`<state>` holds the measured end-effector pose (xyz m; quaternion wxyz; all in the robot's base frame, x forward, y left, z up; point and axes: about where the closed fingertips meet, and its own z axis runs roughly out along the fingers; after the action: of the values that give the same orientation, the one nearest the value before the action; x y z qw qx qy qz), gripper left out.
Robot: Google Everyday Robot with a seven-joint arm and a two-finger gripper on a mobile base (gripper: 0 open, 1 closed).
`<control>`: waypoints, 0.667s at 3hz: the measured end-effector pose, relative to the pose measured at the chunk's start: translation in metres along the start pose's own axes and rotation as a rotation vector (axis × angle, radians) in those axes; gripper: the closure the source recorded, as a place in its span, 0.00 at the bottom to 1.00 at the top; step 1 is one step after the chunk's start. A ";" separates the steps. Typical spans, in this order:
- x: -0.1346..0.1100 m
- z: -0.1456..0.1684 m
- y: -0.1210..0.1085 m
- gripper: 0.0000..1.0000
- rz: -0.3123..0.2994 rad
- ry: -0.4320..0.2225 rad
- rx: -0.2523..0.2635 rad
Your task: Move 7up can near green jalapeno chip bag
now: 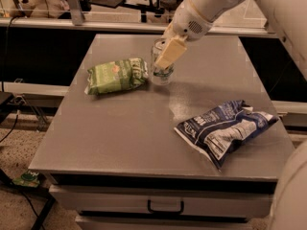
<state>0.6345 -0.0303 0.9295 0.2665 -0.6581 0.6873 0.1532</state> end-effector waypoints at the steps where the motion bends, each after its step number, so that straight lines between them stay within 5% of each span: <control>1: -0.002 0.010 0.001 0.61 -0.007 0.003 -0.019; 2: -0.002 0.019 0.003 0.38 -0.011 0.007 -0.033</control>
Offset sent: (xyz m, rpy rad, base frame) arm -0.0013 0.0132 -0.0191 -0.0156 0.0302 0.0352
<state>0.6347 -0.0180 0.9151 0.2540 -0.6668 0.6818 0.1610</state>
